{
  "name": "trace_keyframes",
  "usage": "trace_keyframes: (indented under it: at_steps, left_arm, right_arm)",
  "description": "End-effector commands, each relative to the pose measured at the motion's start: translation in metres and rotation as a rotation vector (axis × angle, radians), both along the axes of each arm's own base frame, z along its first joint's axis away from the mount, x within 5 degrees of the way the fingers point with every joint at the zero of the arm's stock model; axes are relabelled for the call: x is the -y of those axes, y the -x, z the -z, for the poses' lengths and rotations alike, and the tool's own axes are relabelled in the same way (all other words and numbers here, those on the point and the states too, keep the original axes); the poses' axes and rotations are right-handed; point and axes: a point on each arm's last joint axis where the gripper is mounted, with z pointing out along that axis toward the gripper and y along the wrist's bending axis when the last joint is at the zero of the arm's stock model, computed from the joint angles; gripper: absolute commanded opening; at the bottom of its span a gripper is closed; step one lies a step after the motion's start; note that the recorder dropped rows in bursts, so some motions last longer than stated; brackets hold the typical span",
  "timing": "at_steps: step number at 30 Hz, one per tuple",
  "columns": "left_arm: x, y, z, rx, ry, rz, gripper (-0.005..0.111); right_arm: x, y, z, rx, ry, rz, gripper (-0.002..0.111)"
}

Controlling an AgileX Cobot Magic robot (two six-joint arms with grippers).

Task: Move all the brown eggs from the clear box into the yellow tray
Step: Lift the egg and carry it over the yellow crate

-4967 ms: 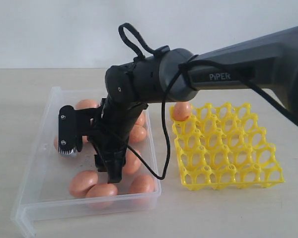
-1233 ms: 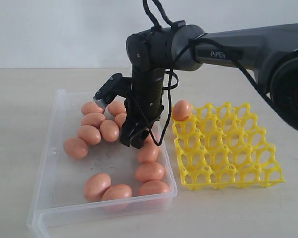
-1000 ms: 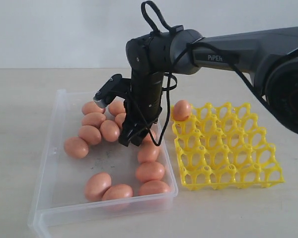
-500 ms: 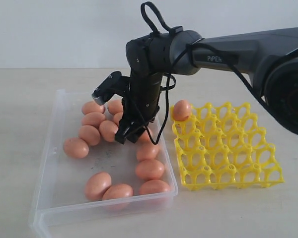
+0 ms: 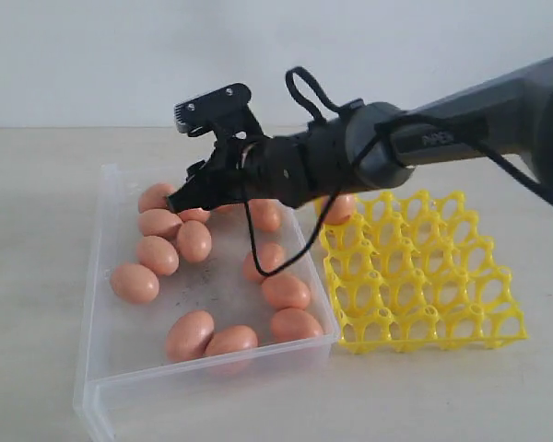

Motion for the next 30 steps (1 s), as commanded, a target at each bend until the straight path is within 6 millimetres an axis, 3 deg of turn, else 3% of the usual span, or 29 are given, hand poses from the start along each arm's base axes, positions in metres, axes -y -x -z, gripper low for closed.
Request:
trace_keyframes:
  at_steps: [1, 5, 9, 14, 19, 21, 25, 30]
  left_arm:
    - [0.0, 0.0, -0.002, 0.013, 0.001, -0.002, 0.004]
    - [0.0, 0.0, -0.002, 0.013, 0.001, -0.002, 0.004]
    - [0.0, 0.0, -0.002, 0.013, 0.001, -0.002, 0.004]
    - [0.0, 0.0, -0.002, 0.013, 0.001, -0.002, 0.004]
    - [0.0, 0.0, -0.002, 0.013, 0.001, -0.002, 0.004]
    - [0.0, 0.0, -0.002, 0.013, 0.001, -0.002, 0.004]
    - [0.0, 0.0, -0.002, 0.013, 0.001, -0.002, 0.004]
    - [0.0, 0.0, -0.002, 0.013, 0.001, -0.002, 0.004]
  right_arm:
    - [0.03, 0.024, -0.007, 0.202, -0.244, 0.105, 0.0]
    - [0.067, 0.058, -0.008, 0.394, -0.483, 0.162, 0.0]
    - [0.099, 0.074, 0.005, 0.343, -0.515, 0.243, 0.0]
    - [0.148, 0.066, 0.02, 0.25, -0.511, 0.242, 0.0]
    - [0.23, 0.048, 0.025, 0.124, -0.523, 0.078, 0.0]
    - [0.249, 0.049, 0.028, 0.106, -0.495, 0.047, 0.0]
    - [0.251, 0.052, 0.033, 0.091, -0.425, 0.0, 0.0]
    - [0.253, 0.036, 0.032, 0.095, -0.389, 0.023, 0.0]
